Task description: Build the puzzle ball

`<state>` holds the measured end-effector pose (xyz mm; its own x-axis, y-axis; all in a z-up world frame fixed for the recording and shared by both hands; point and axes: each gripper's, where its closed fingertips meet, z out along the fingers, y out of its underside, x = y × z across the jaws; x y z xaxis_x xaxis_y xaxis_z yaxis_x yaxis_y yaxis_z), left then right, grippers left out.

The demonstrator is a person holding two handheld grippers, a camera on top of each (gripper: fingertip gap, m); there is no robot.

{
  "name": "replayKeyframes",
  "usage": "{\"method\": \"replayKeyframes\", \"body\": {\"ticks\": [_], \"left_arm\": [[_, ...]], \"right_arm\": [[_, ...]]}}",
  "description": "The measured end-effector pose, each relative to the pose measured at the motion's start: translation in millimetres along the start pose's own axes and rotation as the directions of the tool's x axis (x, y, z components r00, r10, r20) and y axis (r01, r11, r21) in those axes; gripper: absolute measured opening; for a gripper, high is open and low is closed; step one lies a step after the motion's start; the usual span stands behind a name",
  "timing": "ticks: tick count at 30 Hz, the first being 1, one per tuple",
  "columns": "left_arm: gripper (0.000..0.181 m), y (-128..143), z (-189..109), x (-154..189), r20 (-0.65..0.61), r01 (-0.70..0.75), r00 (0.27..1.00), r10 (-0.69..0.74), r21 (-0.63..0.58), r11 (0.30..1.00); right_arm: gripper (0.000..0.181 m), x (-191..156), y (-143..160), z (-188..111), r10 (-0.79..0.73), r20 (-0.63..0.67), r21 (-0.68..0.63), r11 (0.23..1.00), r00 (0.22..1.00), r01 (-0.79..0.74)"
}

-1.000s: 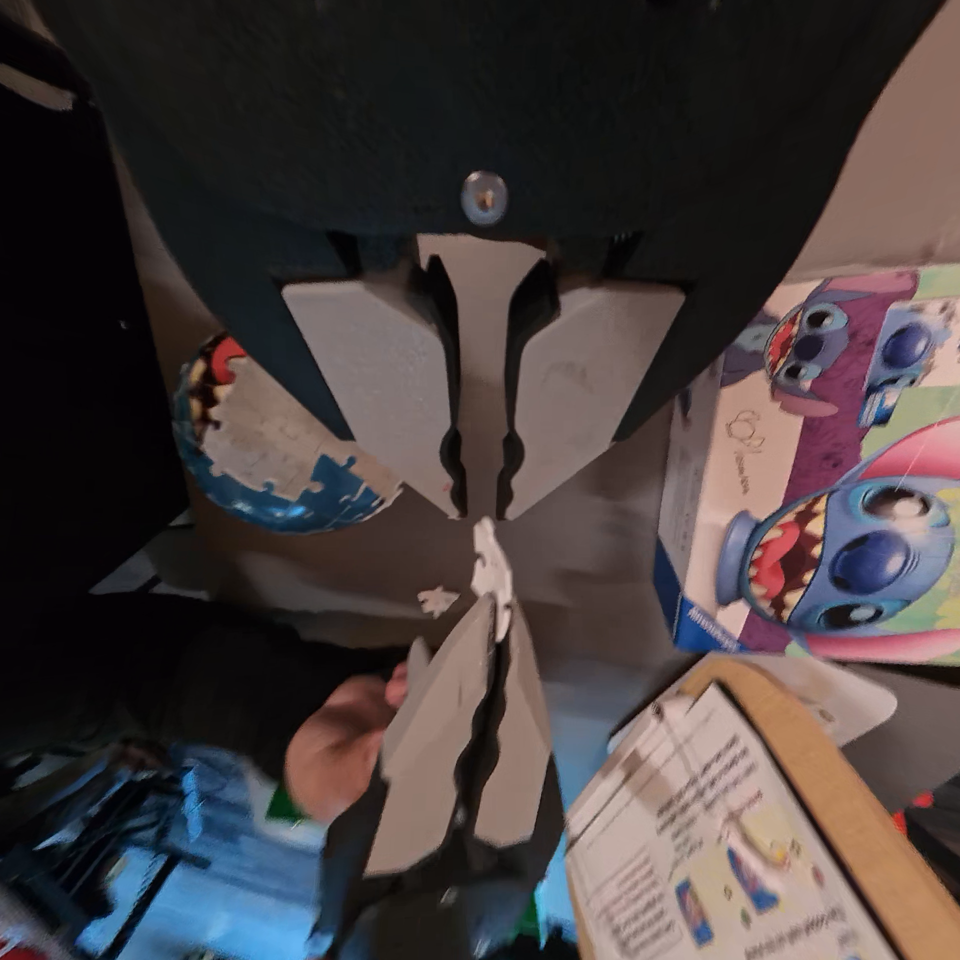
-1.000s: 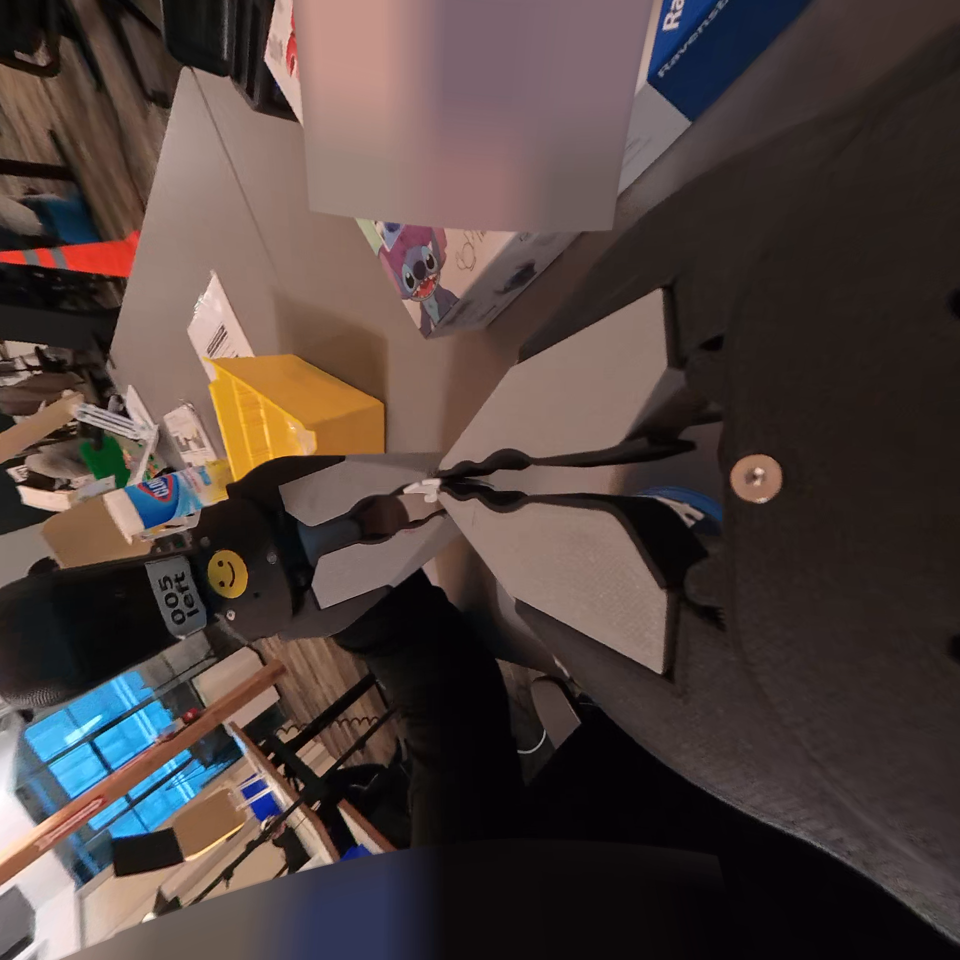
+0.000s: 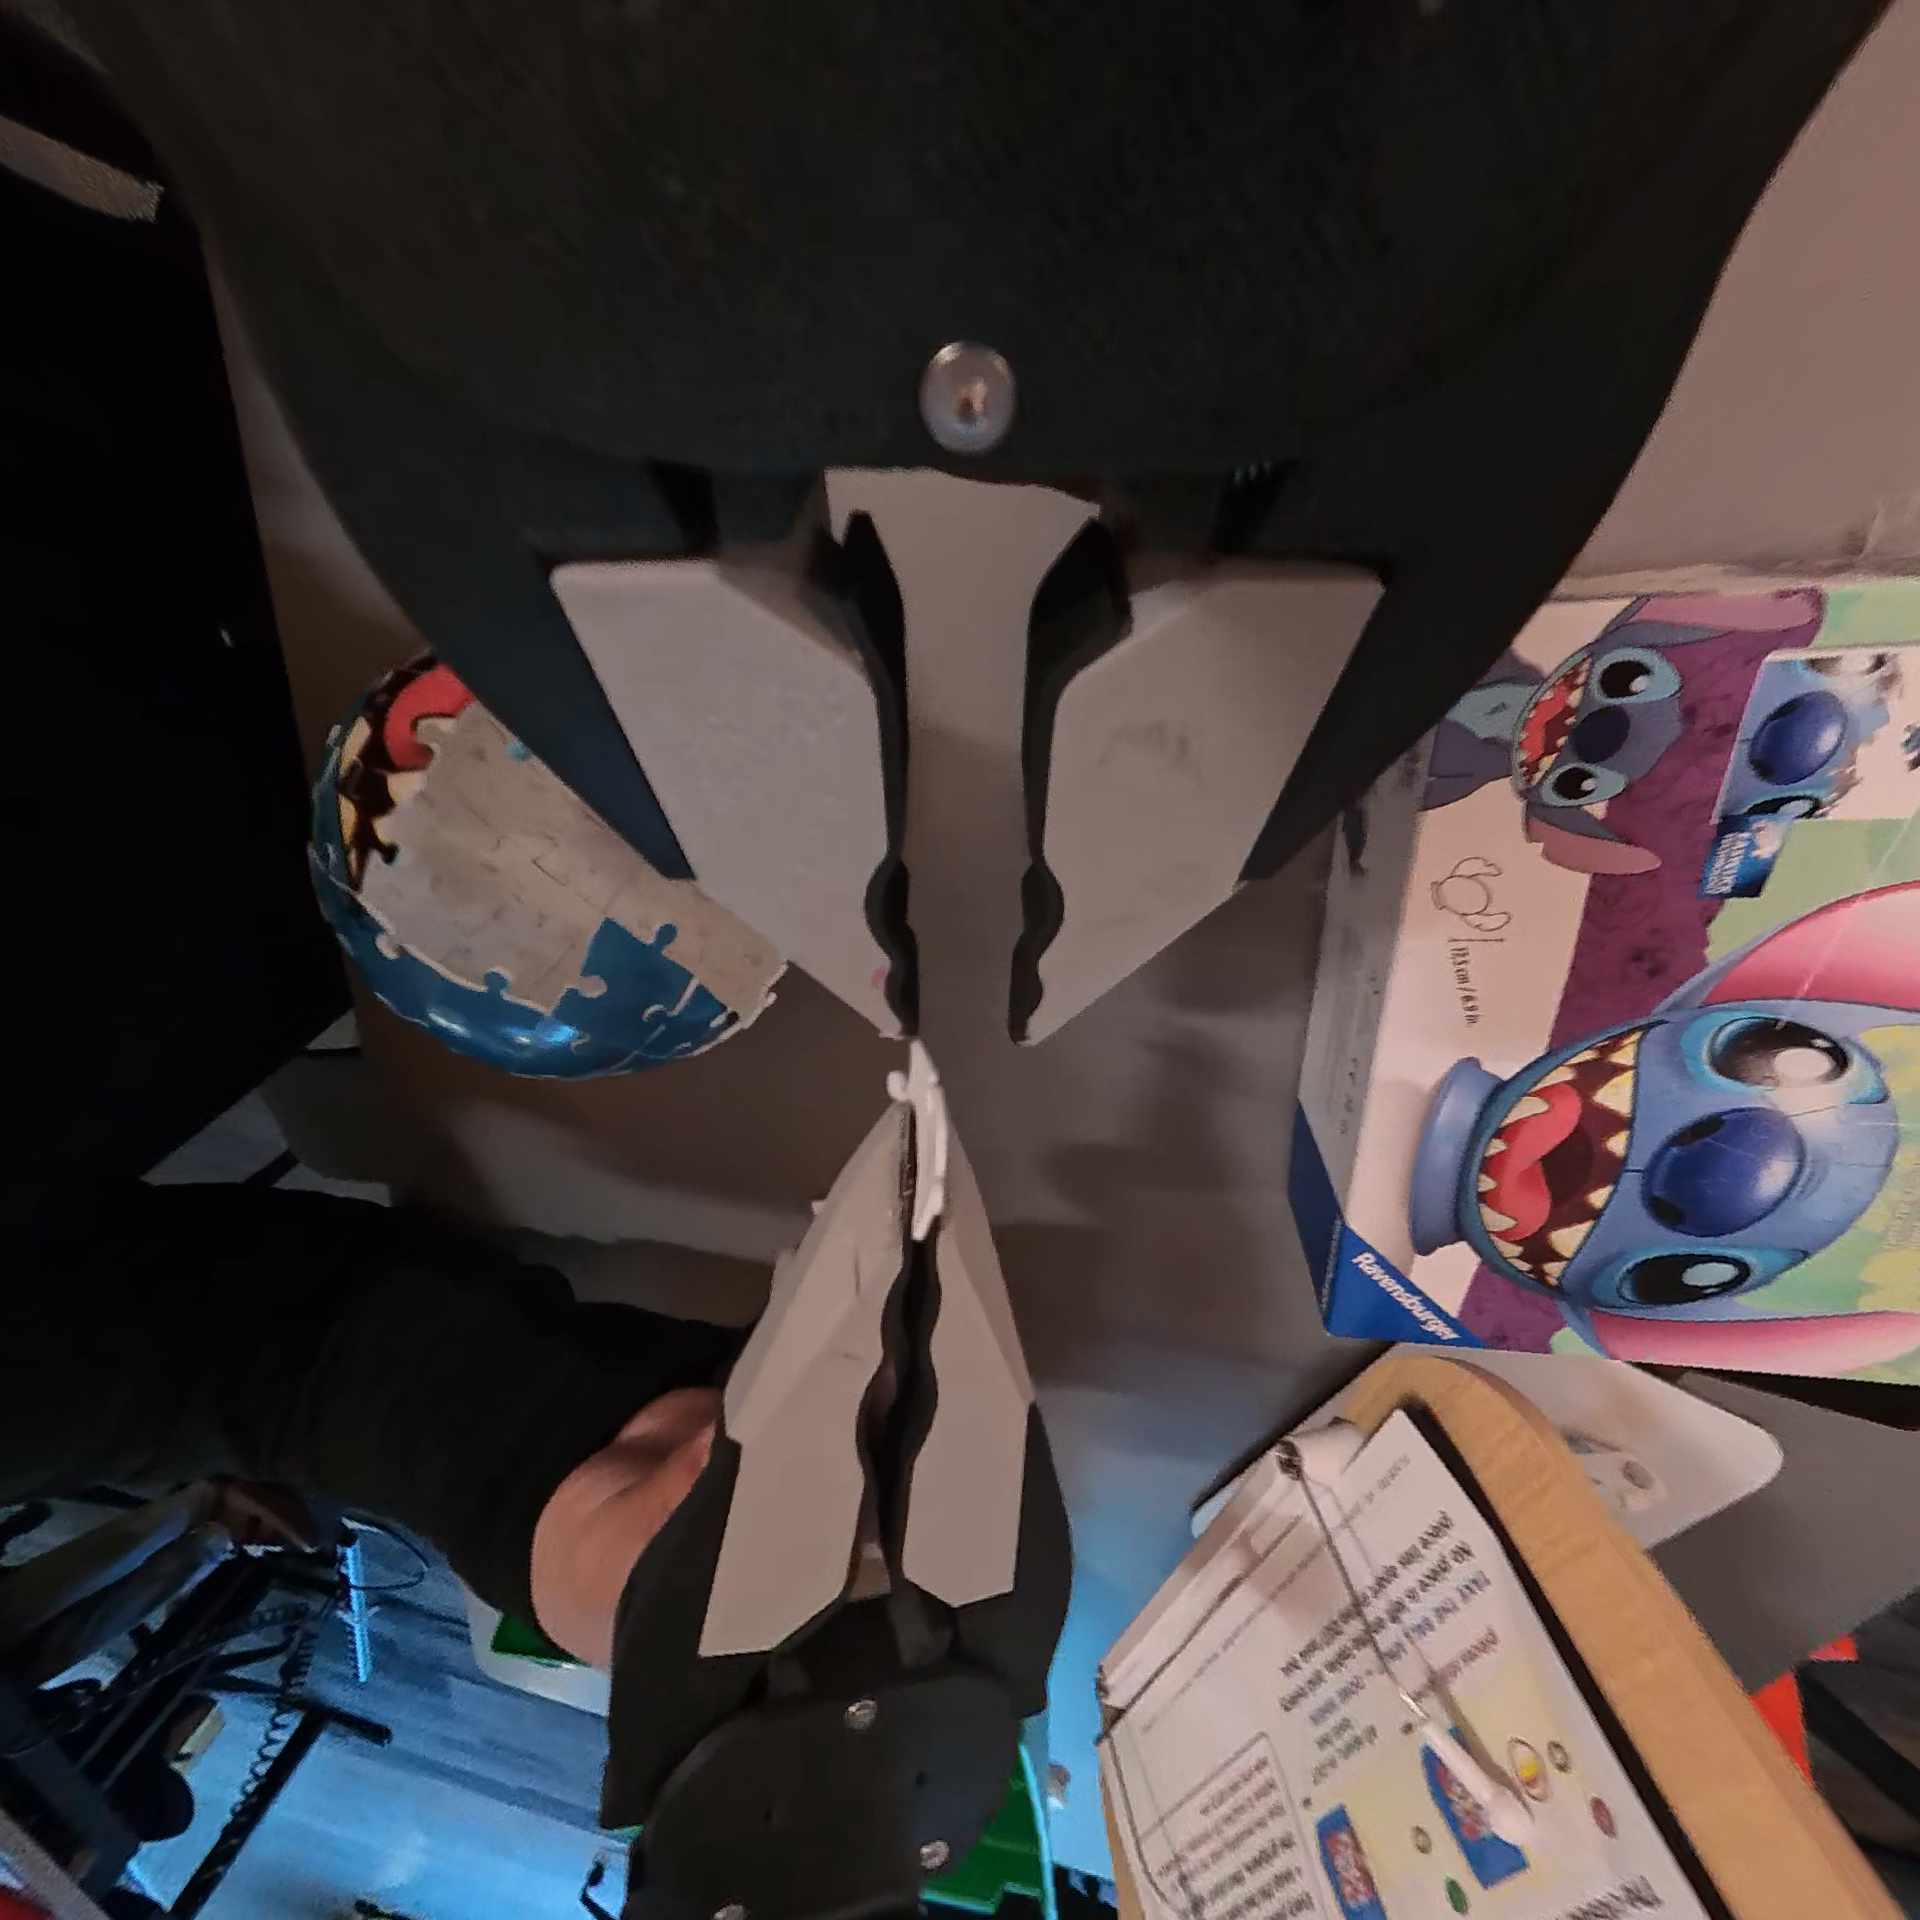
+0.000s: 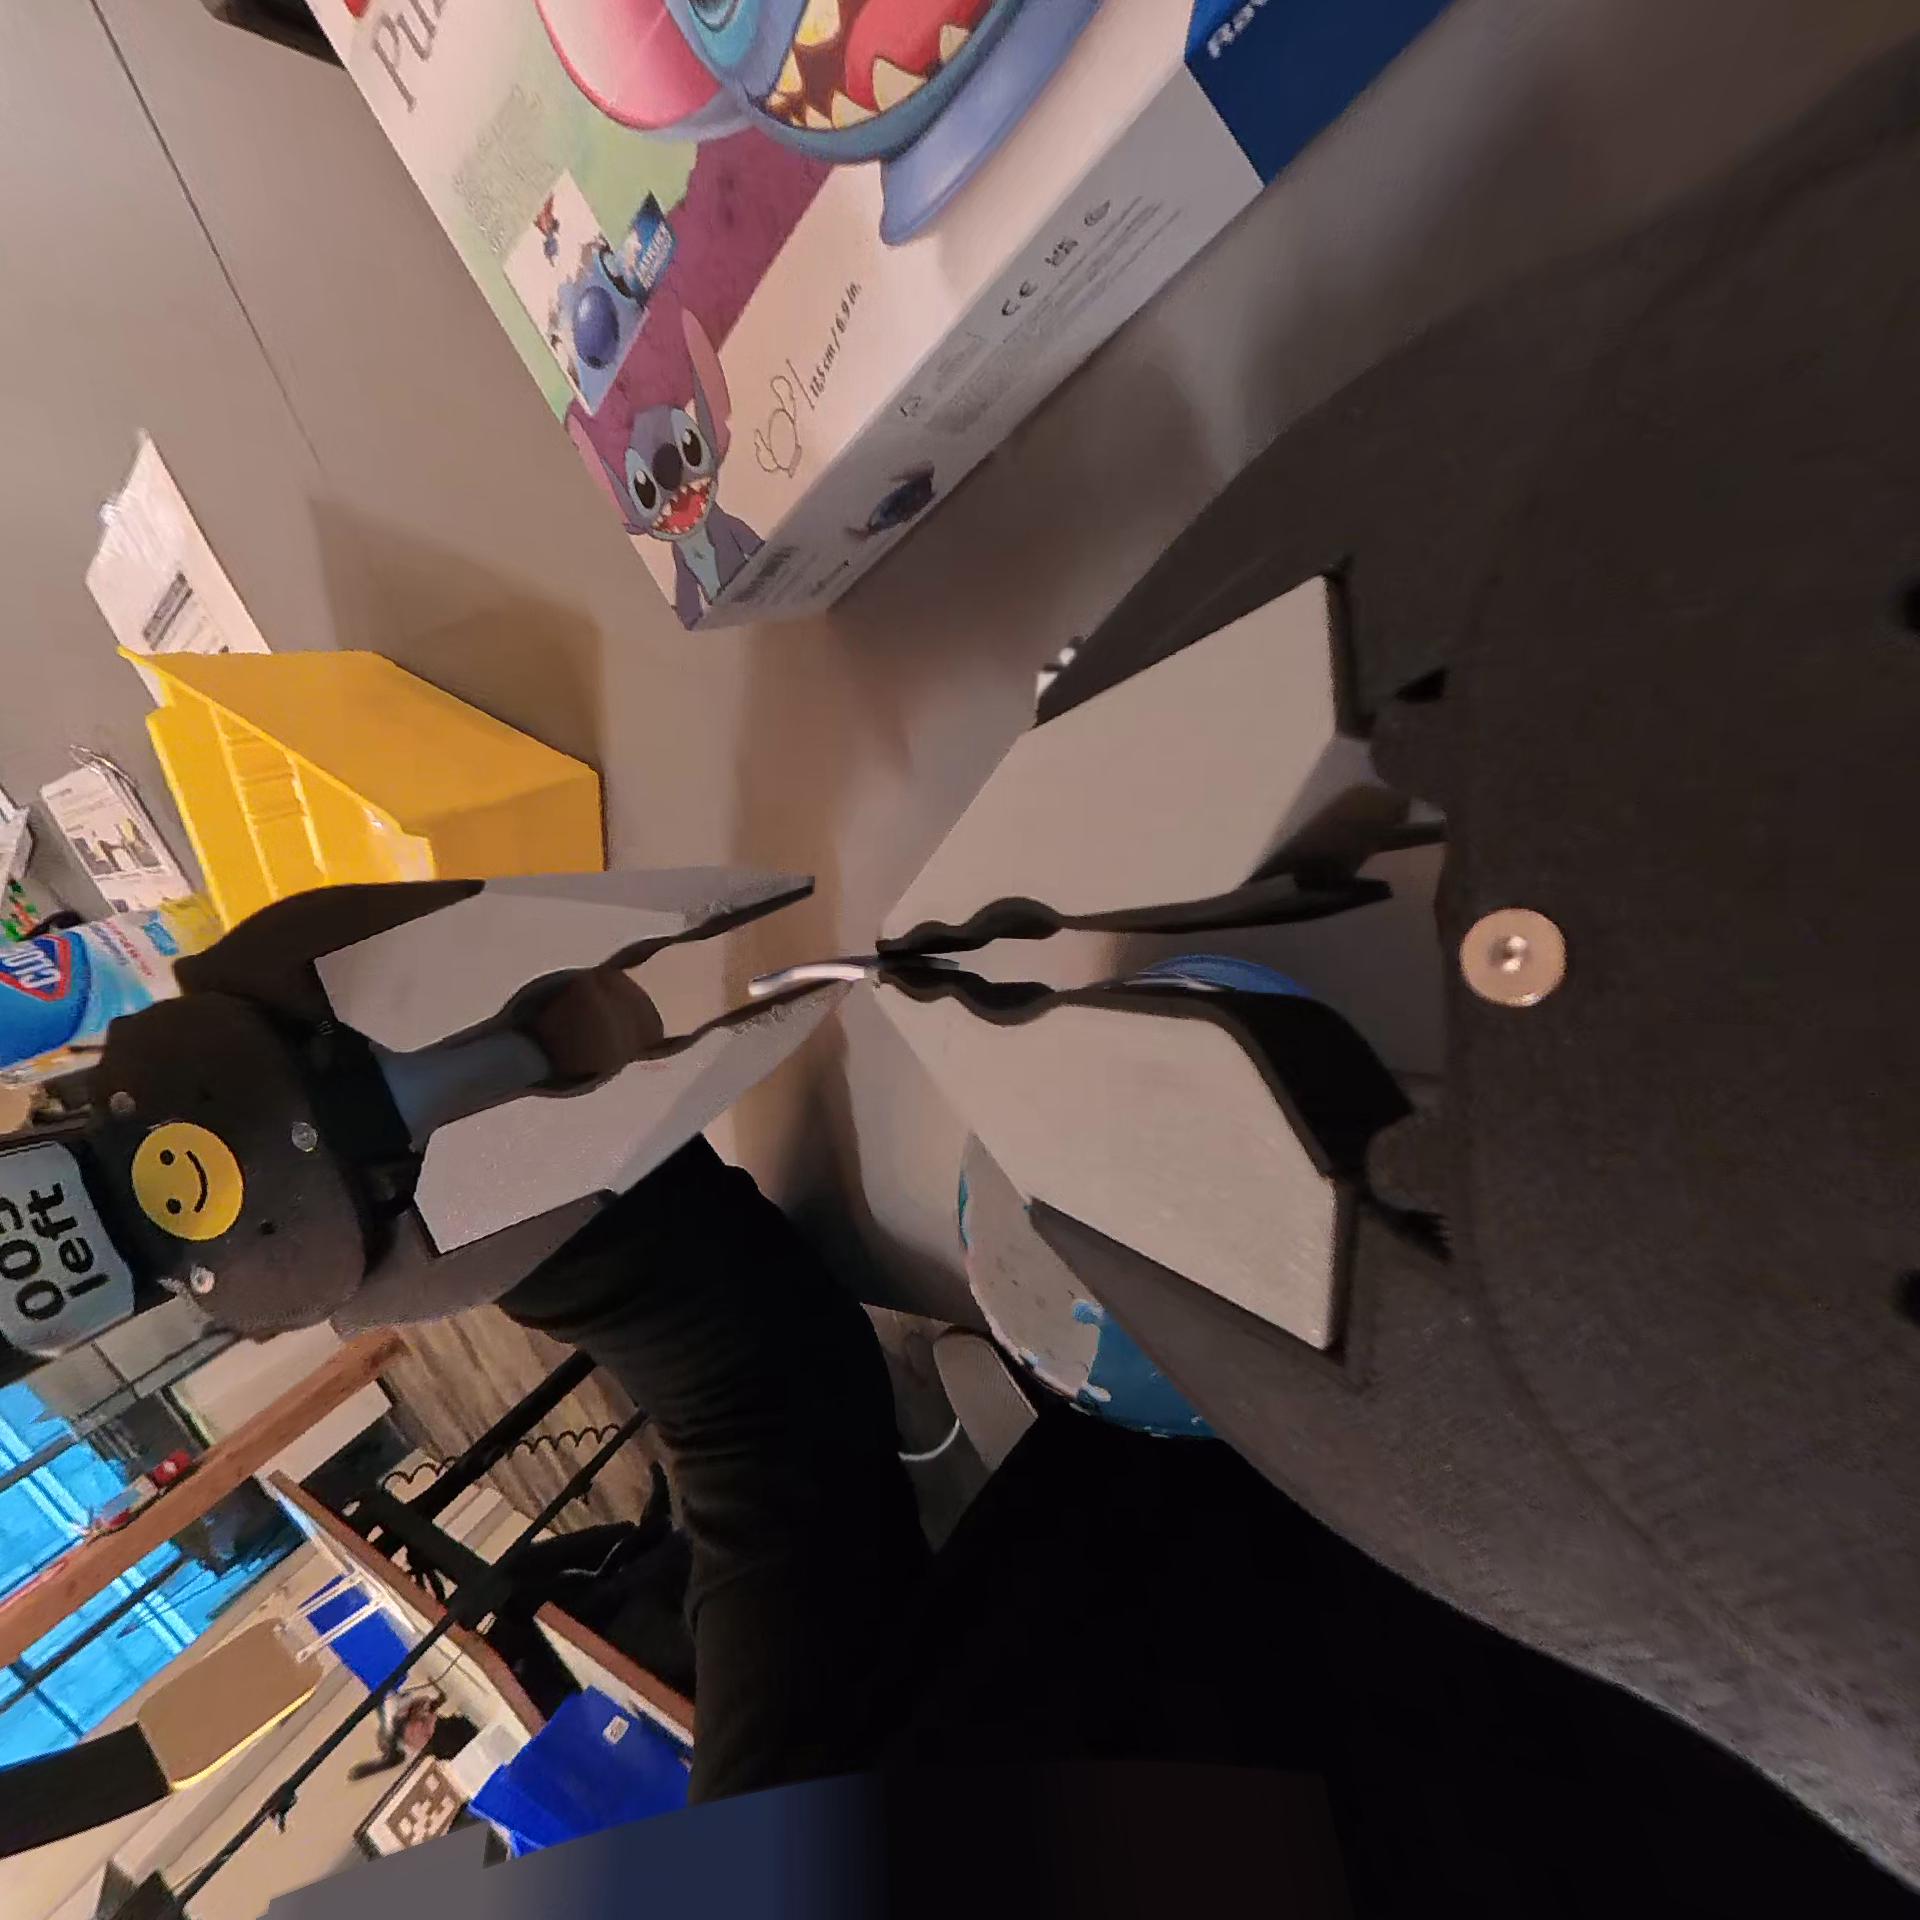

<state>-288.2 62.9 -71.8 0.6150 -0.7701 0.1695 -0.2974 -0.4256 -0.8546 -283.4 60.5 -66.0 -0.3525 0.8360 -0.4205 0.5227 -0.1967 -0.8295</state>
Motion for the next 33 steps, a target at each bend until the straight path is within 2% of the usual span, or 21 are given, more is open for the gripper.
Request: {"method": "replayKeyframes", "body": {"ticks": [6,13,17,23,26,30,33], "left_arm": [[0.018,11.5,6.3,-0.2,0.001,-0.017,1.0,0.017,-0.065,0.998],[0.018,9.6,-8.3,-14.4,0.036,0.021,0.999,-0.02,-0.036,0.999],[0.018,6.1,-8.9,-17.8,0.041,0.039,0.998,-0.039,-0.009,0.999],[0.017,8.2,7.6,-6.6,-0.006,0.016,1.0,-0.016,-0.024,1.0],[0.002,6.3,11.9,0.0,-0.033,-0.005,0.999,0.005,-0.012,1.0],[0.0,3.7,13.3,3.7,-0.053,-0.007,0.999,0.007,0.004,1.0],[0.0,5.3,12.7,4.4,-0.054,-0.013,0.998,0.012,-0.008,1.0]], "right_arm": [[0.0,2.5,12.1,6.5,0.002,-0.016,-0.07,0.998,1.0,-0.003],[0.0,13.2,25.8,2.3,0.06,-0.049,-0.139,0.988,0.997,-0.067],[0.0,14.3,26.7,3.0,0.077,-0.053,-0.142,0.986,0.996,-0.084],[0.0,8.9,23.8,7.6,0.104,-0.026,-0.126,0.986,0.994,-0.107],[0.0,8.5,25.5,9.2,0.101,-0.027,-0.135,0.985,0.995,-0.104],[0.0,7.2,25.6,6.1,0.094,-0.019,-0.141,0.985,0.995,-0.096],[0.011,6.8,26.3,0.5,0.087,-0.016,-0.164,0.983,0.996,-0.088]]}}
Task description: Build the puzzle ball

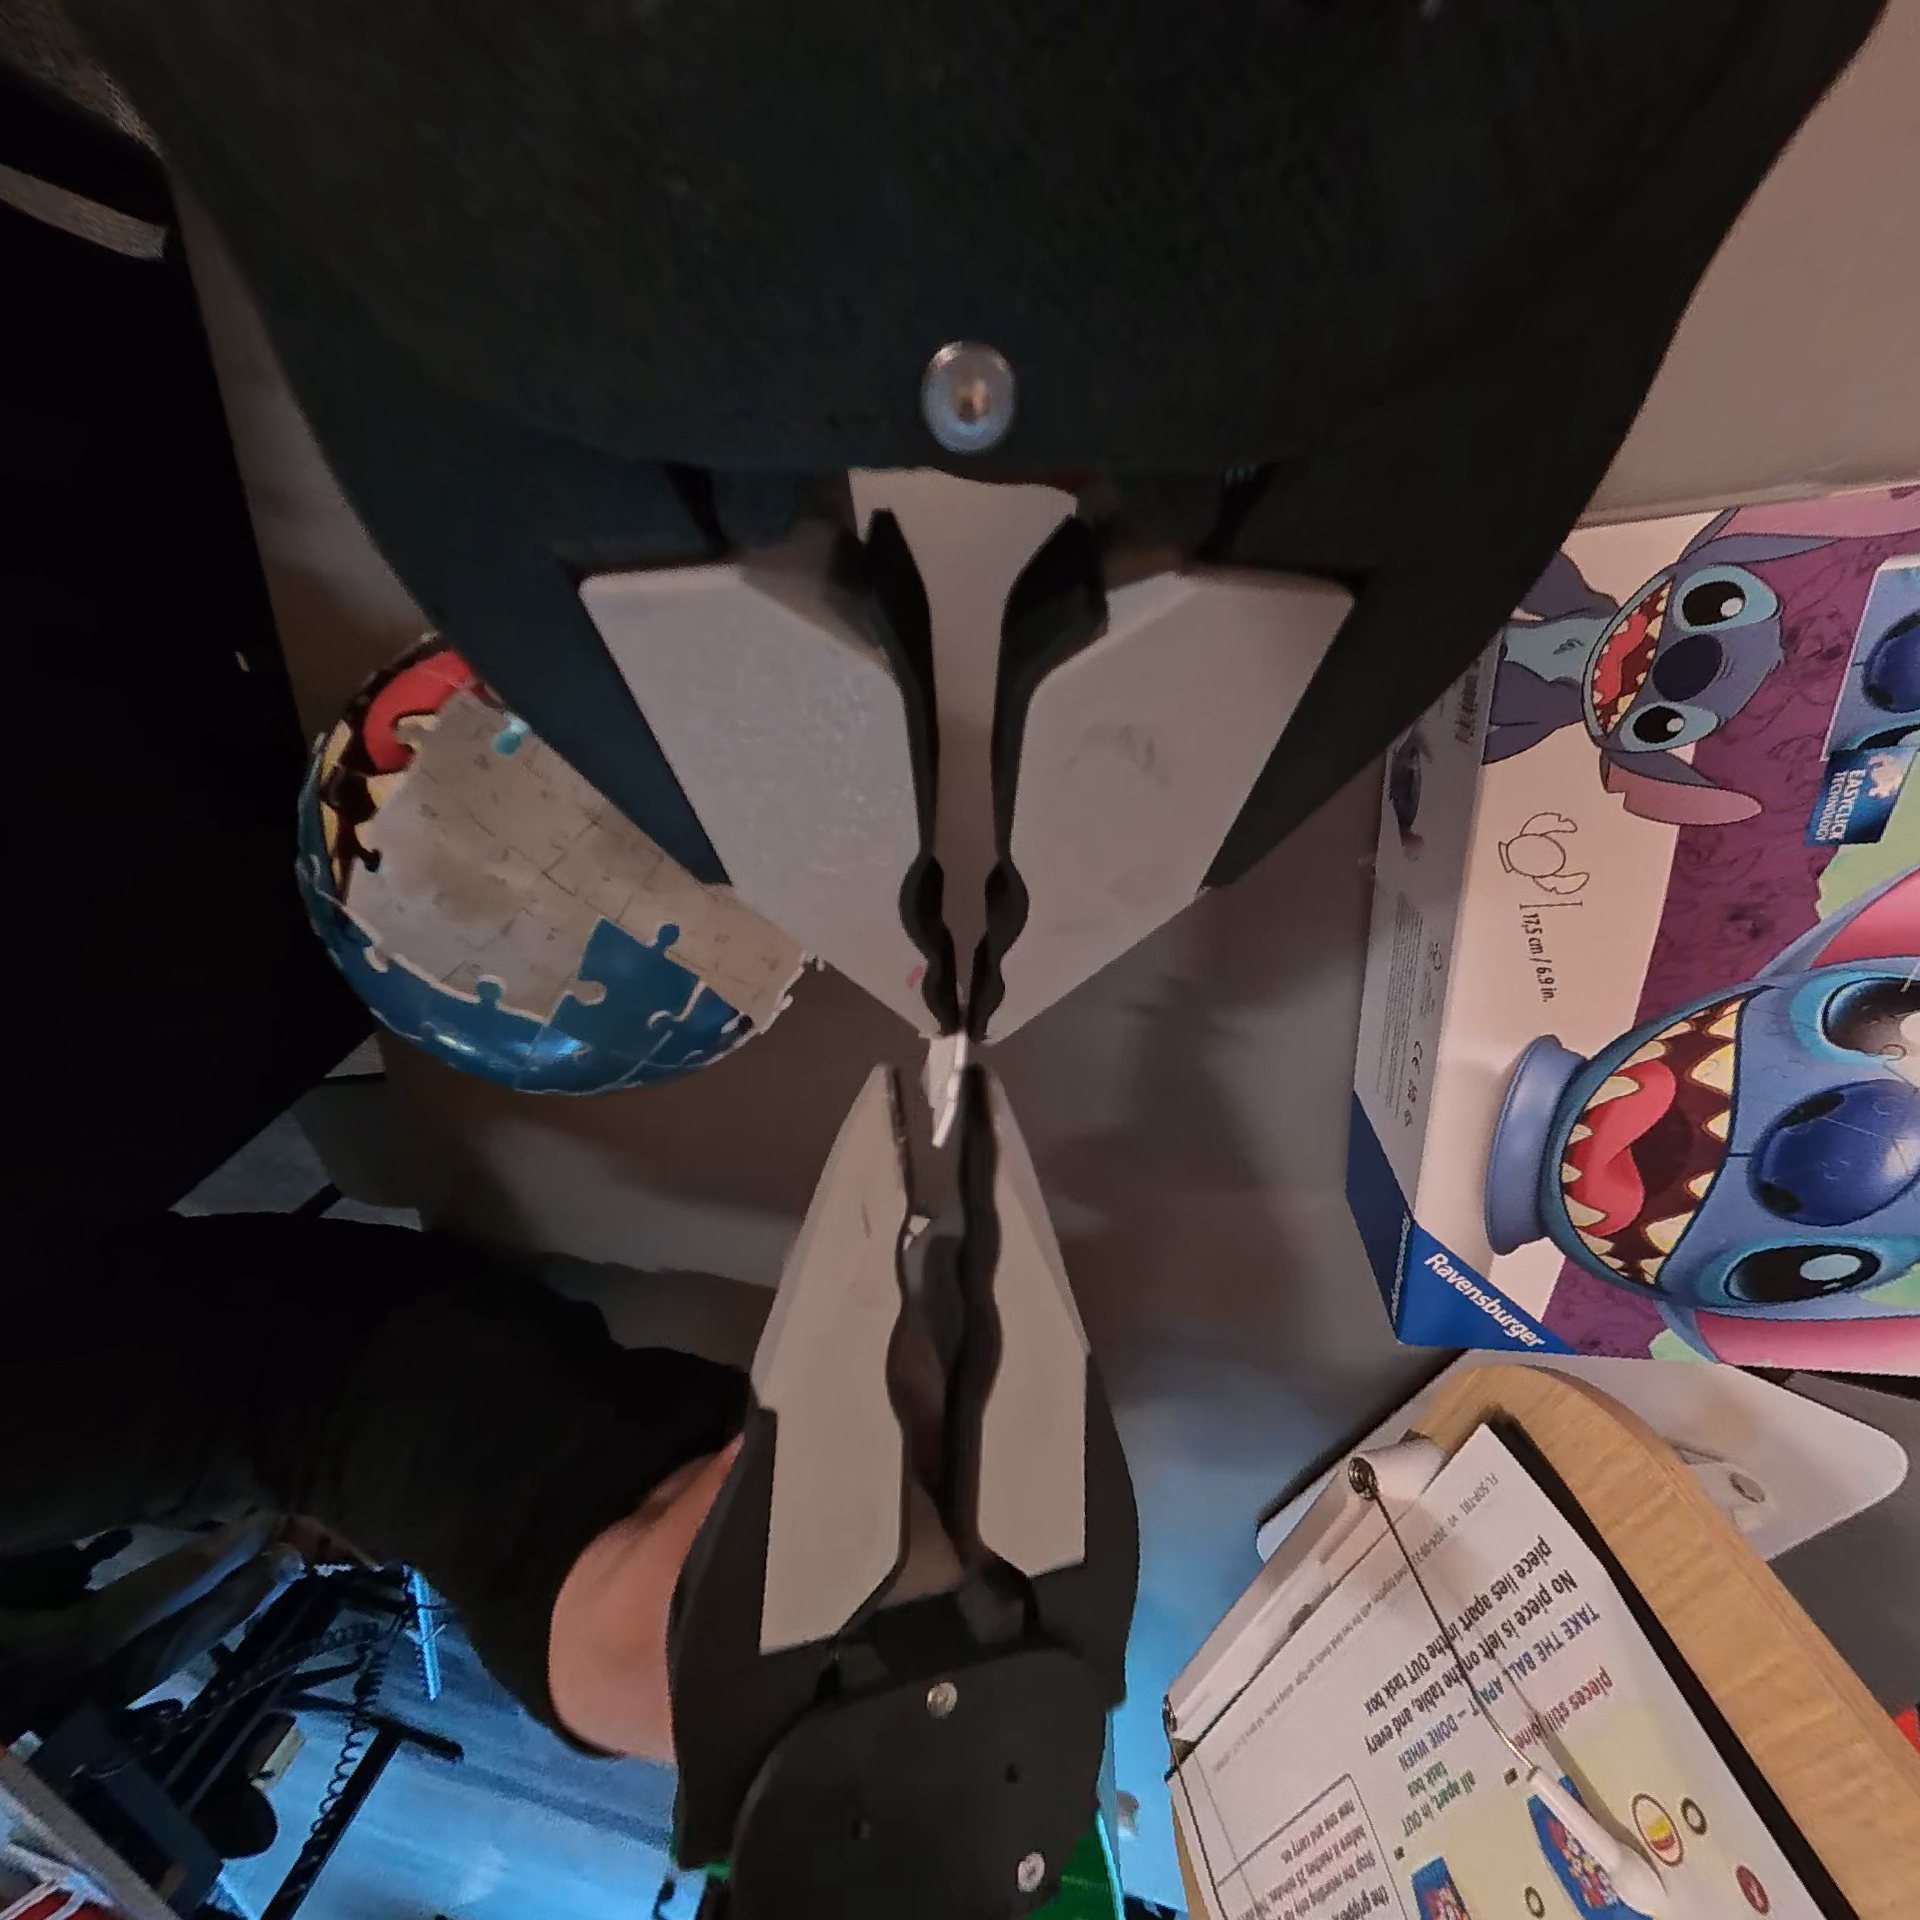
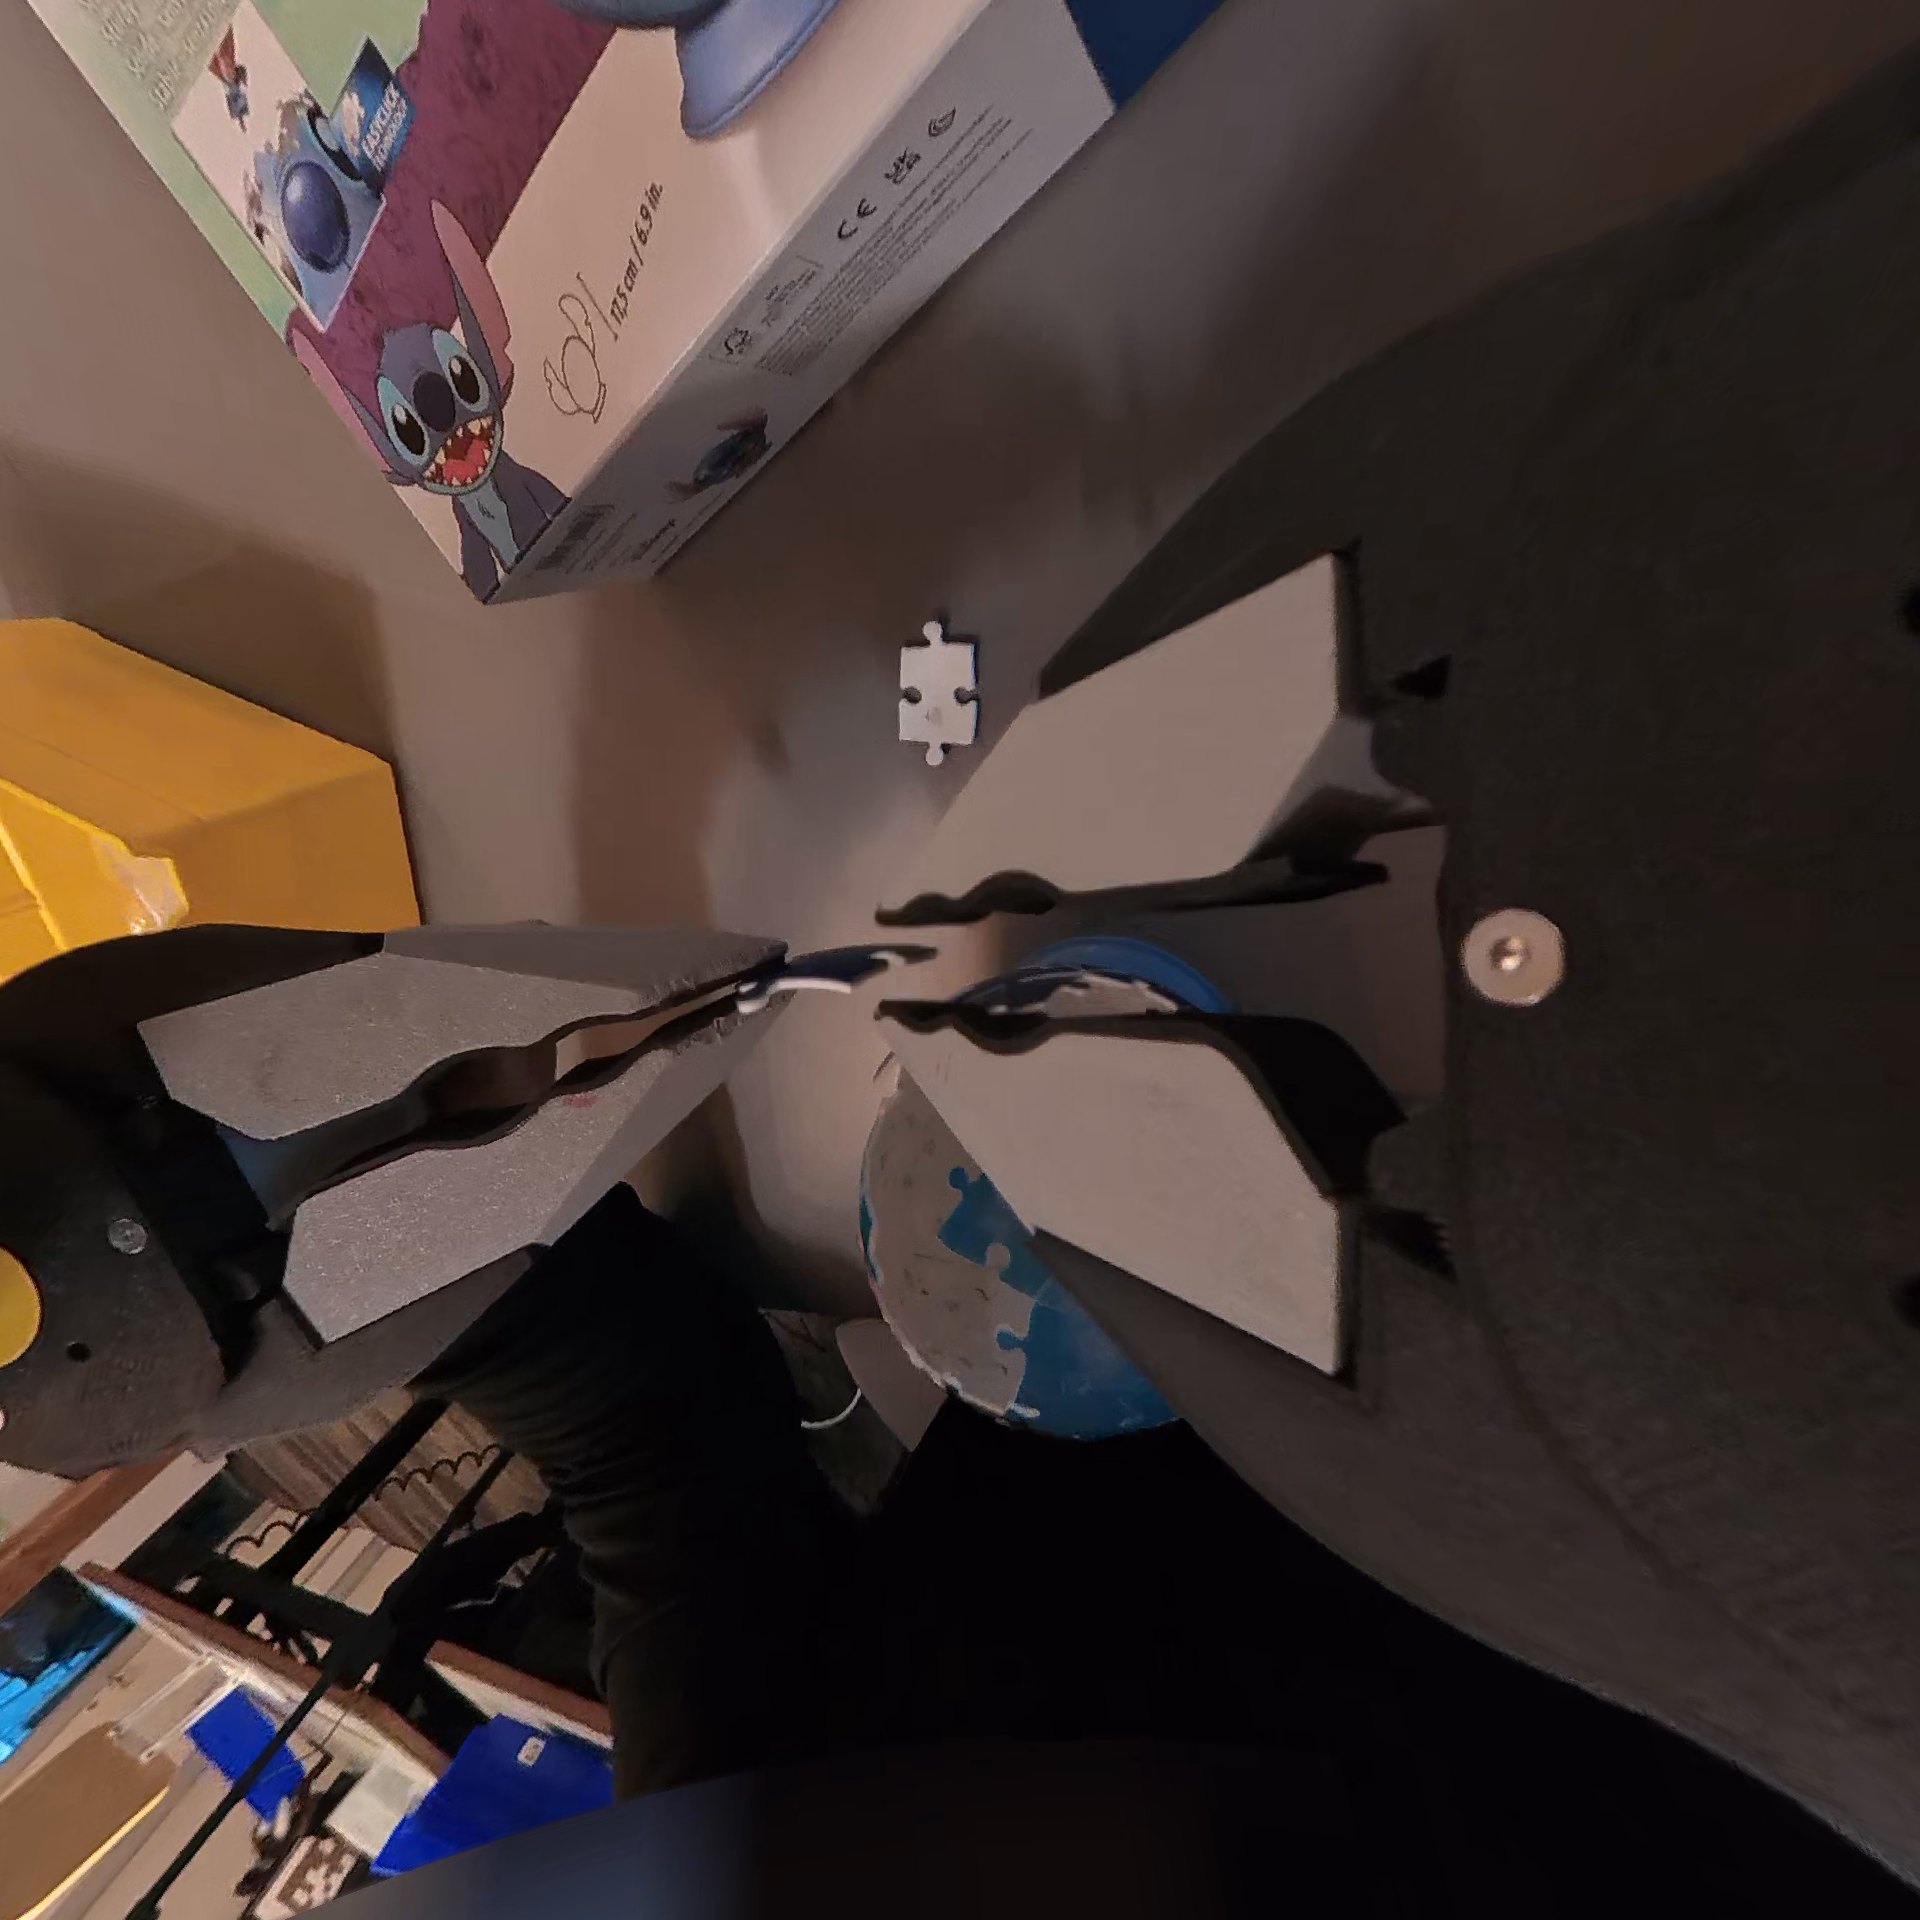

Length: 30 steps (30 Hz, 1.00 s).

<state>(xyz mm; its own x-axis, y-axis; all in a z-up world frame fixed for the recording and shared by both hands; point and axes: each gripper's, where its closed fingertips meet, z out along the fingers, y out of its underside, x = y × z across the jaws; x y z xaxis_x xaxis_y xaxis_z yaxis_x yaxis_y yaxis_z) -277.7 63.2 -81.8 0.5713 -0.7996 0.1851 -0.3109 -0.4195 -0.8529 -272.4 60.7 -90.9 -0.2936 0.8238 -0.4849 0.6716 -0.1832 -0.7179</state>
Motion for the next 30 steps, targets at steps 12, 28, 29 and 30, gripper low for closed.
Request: {"method": "replayKeyframes", "body": {"ticks": [12,28,29,30], "left_arm": [[0.0,14.1,15.5,6.7,-0.003,-0.006,1.0,0.006,-0.093,0.996],[0.019,6.4,-12.9,-6.0,0.057,0.012,0.998,-0.008,-0.062,0.998],[0.021,10.0,-15.0,-10.4,0.073,0.025,0.997,-0.02,-0.077,0.997],[0.023,15.4,-16.0,-14.2,0.09,0.028,0.996,-0.019,-0.104,0.994]], "right_arm": [[0.005,4.1,6.4,6.5,-0.243,-0.208,-0.16,0.964,0.947,0.212],[0.0,-8.2,12.0,4.6,-0.137,-0.164,-0.173,0.979,0.977,0.108],[0.0,-9.3,10.3,5.1,-0.116,-0.156,-0.17,0.981,0.981,0.089],[0.0,-11.1,9.9,5.8,-0.096,-0.145,-0.183,0.981,0.985,0.068]]}}
